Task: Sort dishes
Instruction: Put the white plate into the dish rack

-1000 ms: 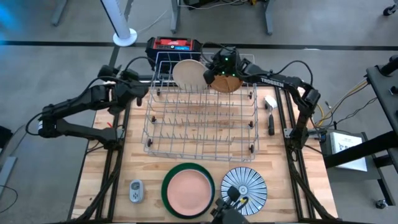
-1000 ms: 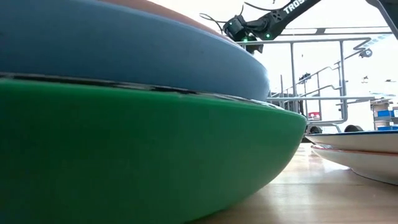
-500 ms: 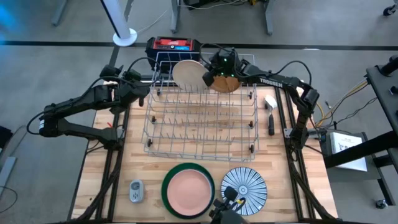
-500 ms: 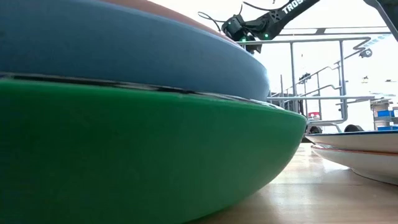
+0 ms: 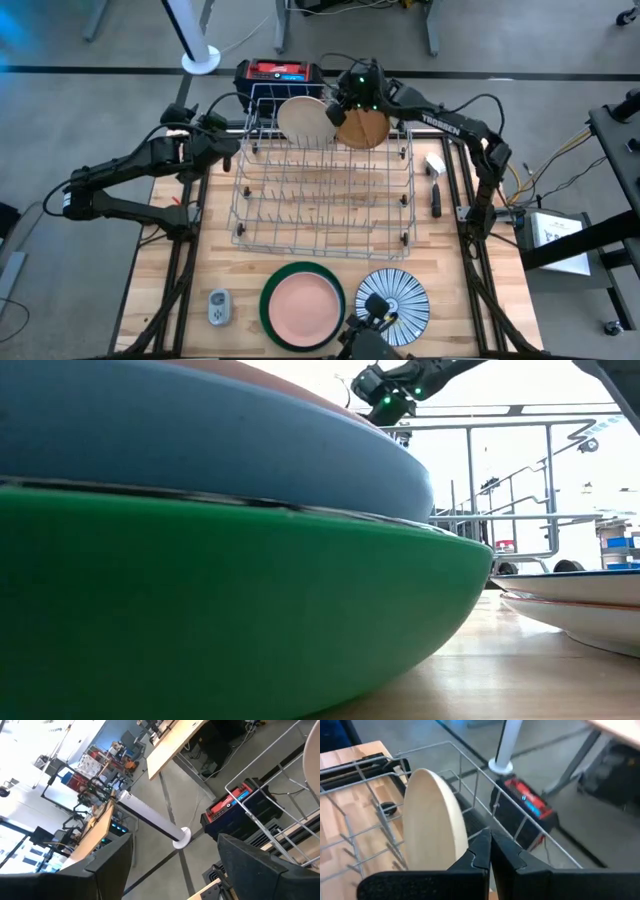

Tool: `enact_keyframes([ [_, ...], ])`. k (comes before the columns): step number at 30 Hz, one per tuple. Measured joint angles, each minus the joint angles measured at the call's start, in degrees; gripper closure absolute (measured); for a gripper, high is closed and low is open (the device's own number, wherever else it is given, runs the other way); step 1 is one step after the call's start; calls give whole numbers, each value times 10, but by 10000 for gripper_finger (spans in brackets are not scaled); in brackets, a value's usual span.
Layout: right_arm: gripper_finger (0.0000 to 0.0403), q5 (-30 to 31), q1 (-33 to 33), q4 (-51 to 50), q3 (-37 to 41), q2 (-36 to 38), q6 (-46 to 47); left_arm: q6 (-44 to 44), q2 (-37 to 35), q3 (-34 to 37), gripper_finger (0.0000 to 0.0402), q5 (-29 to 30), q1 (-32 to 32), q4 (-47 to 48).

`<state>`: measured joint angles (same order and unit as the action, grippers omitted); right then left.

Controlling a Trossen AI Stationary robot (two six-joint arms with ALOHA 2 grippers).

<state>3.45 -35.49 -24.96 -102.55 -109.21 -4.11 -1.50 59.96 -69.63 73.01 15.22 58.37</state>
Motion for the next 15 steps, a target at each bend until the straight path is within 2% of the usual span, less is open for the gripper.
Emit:
enact_keyframes([
  [5,403,-51,5,-66,-94,-58,16,0,0,0,122,0,0,0],
  [11,403,-34,4,-149,-184,-122,22,1,-1,0,122,0,0,4],
  [15,403,-6,12,-164,-215,-131,21,-5,-1,0,122,0,0,12],
])
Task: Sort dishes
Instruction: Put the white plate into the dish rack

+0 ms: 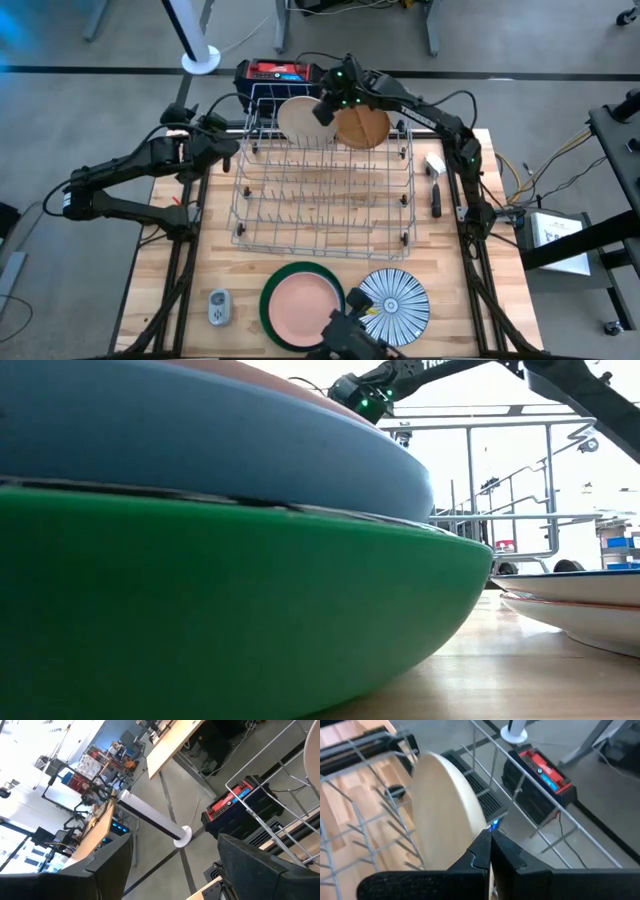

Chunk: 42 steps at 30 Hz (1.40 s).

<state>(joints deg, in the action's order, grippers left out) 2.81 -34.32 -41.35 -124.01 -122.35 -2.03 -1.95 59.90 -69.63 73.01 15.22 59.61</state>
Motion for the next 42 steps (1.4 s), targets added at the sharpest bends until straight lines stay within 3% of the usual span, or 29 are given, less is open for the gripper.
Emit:
enact_keyframes([
  [19,403,38,17,-12,-6,-13,20,-5,0,0,122,0,0,1],
  [39,403,15,19,41,-5,-14,2,-5,0,0,122,0,0,1],
  [42,403,50,19,34,-5,-13,-7,-5,0,0,122,0,0,1],
])
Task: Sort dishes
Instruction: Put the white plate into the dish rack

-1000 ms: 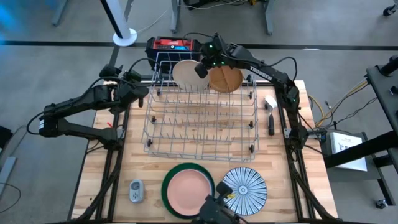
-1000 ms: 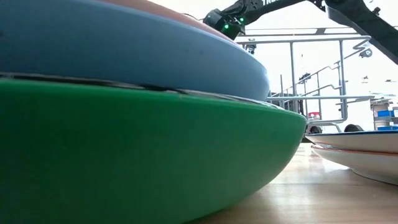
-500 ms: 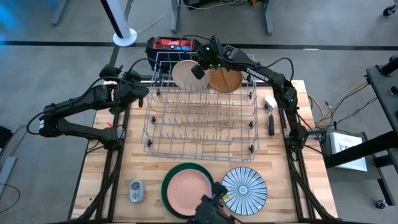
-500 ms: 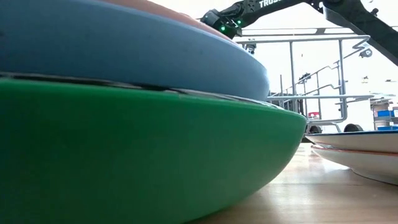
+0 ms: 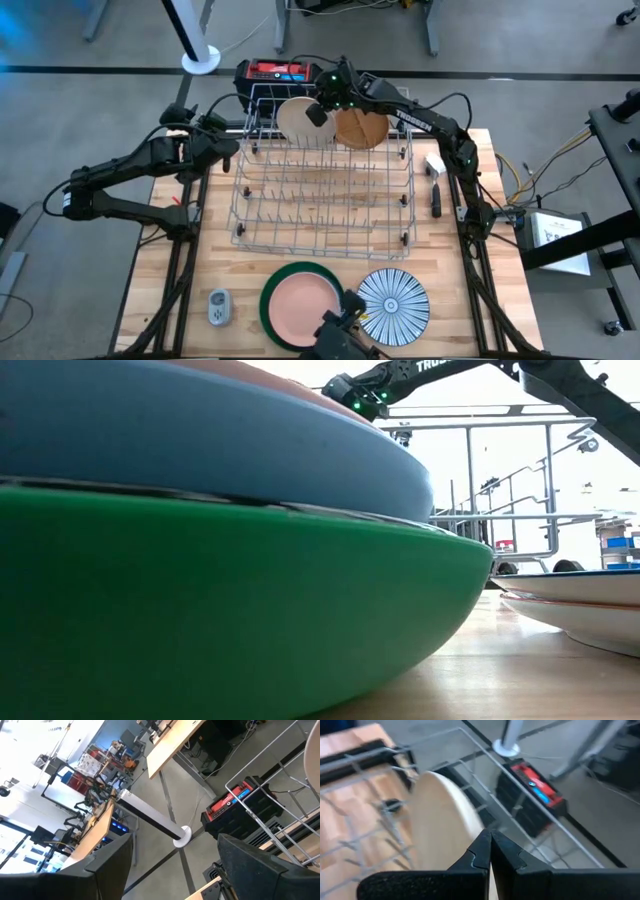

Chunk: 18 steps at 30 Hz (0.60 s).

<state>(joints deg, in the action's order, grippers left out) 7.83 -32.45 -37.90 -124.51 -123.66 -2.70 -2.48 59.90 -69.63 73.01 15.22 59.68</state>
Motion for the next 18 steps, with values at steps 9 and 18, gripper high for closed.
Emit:
enact_keyframes([
  [9,403,26,1,-72,0,18,22,0,0,0,122,0,0,1],
  [18,403,24,6,-40,2,-2,16,-2,0,0,122,0,0,1],
])
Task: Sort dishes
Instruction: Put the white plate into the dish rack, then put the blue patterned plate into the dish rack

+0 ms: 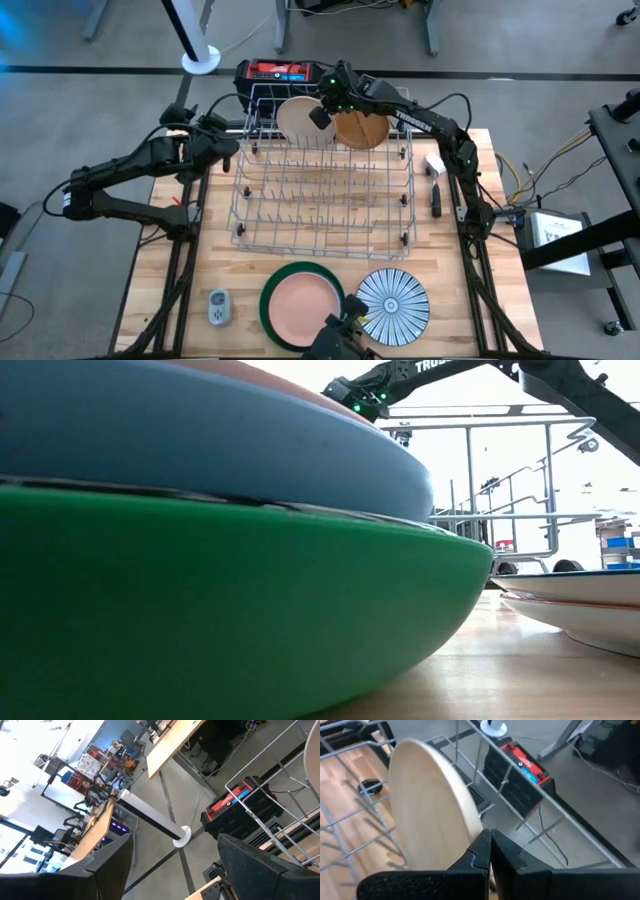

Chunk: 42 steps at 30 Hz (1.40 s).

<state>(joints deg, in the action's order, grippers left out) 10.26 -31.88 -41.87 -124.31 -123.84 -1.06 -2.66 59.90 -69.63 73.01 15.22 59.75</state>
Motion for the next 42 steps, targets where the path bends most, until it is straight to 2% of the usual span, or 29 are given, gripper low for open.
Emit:
enact_keyframes([
  [18,403,-34,8,55,0,0,-20,0,0,0,122,0,0,0],
  [24,403,0,8,27,1,21,-25,0,0,0,122,0,0,0],
  [33,403,4,17,-74,1,76,-38,-1,0,0,122,-4,0,0],
  [37,403,4,29,-126,9,97,-43,-3,0,0,122,-54,0,0],
  [42,403,3,60,-173,40,132,-48,-7,0,0,122,-183,0,1],
])
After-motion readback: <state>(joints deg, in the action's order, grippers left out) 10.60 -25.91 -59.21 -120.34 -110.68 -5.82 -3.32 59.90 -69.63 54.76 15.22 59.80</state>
